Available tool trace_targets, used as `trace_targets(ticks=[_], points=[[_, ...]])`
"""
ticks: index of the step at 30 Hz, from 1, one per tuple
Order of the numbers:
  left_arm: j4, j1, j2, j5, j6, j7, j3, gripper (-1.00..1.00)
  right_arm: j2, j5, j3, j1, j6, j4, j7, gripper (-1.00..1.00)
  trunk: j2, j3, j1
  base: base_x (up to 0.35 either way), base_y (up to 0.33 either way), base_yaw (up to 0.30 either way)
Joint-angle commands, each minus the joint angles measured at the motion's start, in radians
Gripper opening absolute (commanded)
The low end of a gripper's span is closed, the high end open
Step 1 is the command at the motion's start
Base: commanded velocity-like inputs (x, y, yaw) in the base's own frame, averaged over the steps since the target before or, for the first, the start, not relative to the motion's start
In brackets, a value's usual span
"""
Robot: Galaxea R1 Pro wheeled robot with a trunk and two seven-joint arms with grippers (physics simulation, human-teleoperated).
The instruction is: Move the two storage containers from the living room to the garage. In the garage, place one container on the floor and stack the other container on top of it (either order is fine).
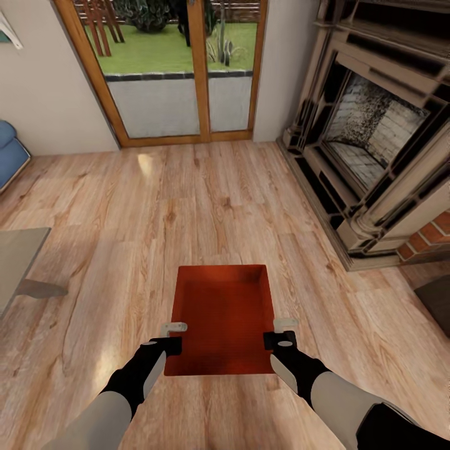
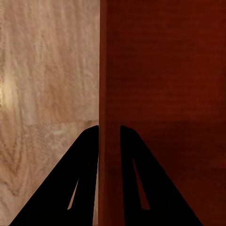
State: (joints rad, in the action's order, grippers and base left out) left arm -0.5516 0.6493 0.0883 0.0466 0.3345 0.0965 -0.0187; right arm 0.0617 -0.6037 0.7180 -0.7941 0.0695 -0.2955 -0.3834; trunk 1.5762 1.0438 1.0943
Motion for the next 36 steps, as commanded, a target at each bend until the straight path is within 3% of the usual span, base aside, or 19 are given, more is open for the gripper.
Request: trace_targets(ticks=[1, 36], points=[[-0.001, 0.0, -0.001, -0.007, 0.007, 0.012, -0.006, -1.0, 0.0, -0.003, 0.012, -0.001, 0.007, -0.005, -0.006, -1.0, -0.007, -0.003, -0.004, 0.0, 0.0, 0.0], [-0.001, 0.0, -0.001, -0.007, 0.006, 0.012, -0.006, -1.0, -0.002, -0.001, 0.012, -0.001, -0.002, -0.01, -0.006, -1.0, -0.252, -0.112, -0.138, 0.0, 0.0, 0.0]])
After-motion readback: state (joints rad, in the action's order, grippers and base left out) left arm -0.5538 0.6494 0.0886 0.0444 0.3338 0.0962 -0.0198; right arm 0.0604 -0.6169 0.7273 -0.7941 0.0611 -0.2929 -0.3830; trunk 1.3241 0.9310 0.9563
